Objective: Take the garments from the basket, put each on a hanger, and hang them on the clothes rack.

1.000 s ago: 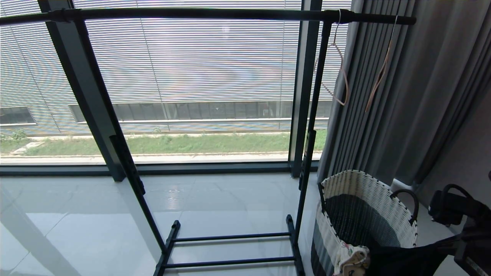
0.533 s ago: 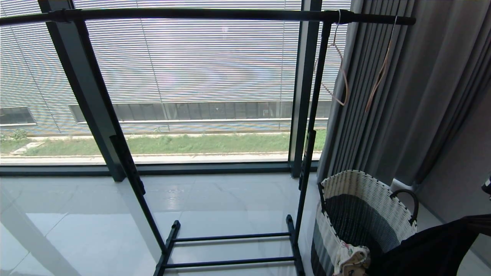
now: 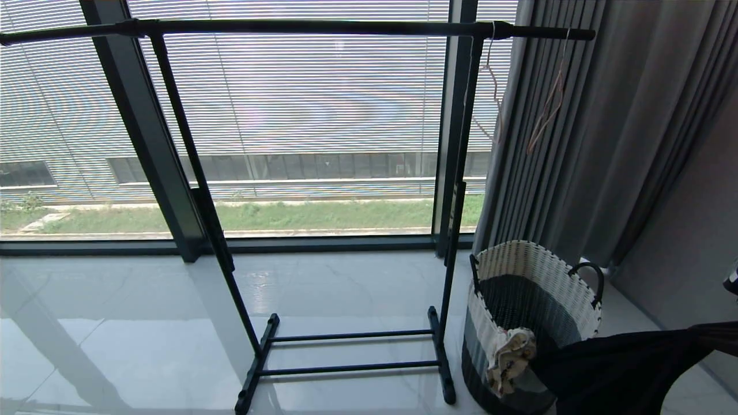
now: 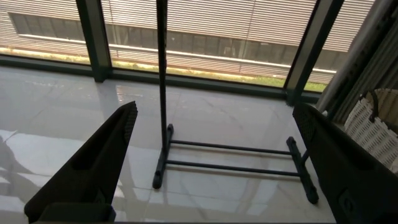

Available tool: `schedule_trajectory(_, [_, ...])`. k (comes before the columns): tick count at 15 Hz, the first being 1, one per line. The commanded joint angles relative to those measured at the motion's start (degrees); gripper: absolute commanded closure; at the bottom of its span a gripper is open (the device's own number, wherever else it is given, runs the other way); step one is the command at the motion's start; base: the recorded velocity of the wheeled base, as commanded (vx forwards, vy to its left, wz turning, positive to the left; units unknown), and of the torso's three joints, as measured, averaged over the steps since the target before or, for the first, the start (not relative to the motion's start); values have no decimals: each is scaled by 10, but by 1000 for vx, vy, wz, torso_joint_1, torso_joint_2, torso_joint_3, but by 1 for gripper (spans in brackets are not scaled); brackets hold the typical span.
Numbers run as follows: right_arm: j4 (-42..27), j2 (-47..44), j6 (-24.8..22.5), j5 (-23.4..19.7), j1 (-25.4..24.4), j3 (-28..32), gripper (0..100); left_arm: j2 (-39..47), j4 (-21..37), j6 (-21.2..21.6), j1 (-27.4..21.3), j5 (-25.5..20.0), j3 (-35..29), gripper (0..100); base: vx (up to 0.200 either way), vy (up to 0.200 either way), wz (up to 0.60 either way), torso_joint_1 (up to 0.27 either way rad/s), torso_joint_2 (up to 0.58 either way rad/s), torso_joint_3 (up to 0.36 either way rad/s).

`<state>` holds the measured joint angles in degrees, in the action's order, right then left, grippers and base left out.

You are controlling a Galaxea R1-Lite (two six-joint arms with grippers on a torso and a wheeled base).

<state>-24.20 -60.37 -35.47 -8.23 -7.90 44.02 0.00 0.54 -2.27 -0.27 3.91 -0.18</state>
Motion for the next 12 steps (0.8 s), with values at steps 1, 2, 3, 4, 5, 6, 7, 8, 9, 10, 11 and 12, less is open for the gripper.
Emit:
schedule_trajectory(1, [0,-8,1,-4,-5,-2,100,1,0,0,0,0,0,0,-200,0,0,2,2,2])
schedule_trajectory(2, [1,-12,1,-11,-5,-2,100,1,0,1,0,0,0,0,-200,0,0,-2,2,2])
schedule_trajectory(3, [3,-19,1,-21,-5,-1,100,1,0,1,0,0,0,0,-200,0,0,-2,2,2])
schedule_trajectory(4, [4,-23,1,-29,-9,0,100,1,0,2,0,0,0,0,-200,0,0,-2,2,-2])
schedule_trajectory(5, [7,-23,3,-40,-12,0,100,1,1,2,0,0,0,0,0,0,0,0,0,0])
schedule_trajectory(6, [15,-26,10,-53,-19,0,100,1,1,4,0,0,0,0,0,0,0,0,0,0])
schedule_trajectory(7, [24,-30,24,-66,-39,0,100,1,1,31,0,-4,0,0,0,0,0,0,0,0])
schedule_trajectory(8, [35,-34,37,-68,-55,1,100,1,1,47,0,-6,0,0,0,0,0,0,0,0])
schedule_trajectory(9, [68,-43,66,-68,-87,0,100,1,1,55,0,-7,0,0,0,0,0,0,0,0])
schedule_trajectory(10, [100,-55,91,-68,-118,1,100,1,-1,63,-1,-24,1,0,0,0,0,0,0,0])
schedule_trajectory(11, [126,-64,107,-68,-136,2,100,1,-2,63,-1,-37,-1,0,0,0,0,0,0,0])
schedule_trajectory(12, [158,-77,122,-67,-162,3,100,41,-9,53,-15,-54,-55,0,0,0,0,0,0,0])
